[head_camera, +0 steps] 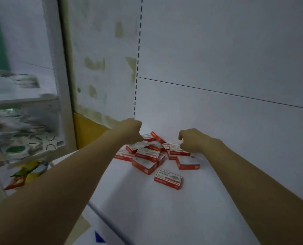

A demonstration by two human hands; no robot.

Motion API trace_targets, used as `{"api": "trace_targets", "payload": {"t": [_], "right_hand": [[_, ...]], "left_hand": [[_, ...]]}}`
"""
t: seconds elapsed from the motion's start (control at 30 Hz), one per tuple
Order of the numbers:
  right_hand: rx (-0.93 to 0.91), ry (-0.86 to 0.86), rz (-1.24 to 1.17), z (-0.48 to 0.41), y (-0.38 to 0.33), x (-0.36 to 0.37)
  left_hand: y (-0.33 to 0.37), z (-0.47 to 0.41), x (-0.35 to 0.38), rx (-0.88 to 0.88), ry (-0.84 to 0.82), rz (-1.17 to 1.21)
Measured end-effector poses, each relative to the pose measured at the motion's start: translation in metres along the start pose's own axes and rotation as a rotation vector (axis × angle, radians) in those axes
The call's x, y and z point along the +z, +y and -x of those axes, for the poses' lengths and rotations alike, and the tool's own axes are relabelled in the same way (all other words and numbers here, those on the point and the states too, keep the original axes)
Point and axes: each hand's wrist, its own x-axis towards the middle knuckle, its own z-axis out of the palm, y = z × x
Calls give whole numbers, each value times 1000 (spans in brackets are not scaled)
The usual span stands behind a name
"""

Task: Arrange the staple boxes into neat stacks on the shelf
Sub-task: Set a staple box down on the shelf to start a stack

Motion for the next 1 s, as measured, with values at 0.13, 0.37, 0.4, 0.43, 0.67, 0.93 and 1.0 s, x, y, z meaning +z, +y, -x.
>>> {"api": "trace_targets", "payload": {"t": [0.13,0.37,0.4,0.43,0.67,0.93,1.0], "right_hand": [[181,-20,-36,16,24,5],[309,-93,-157,35,25,28],[306,-93,-175,34,21,32],[298,-93,-202,31,17,36],[333,-20,-188,29,10,45],[580,51,-171,120,52,25],[695,91,-165,160,58,20]], "left_hand": [[17,-22,9,145,-15,36],[33,-38,18,347,-67,87],[32,-38,19,369,-69,93],[31,-39,20,386,-73,97],[29,-49,21,446,-88,96],[100,-39,14,647,-98,131],[125,-27,13,740,-109,146]]}}
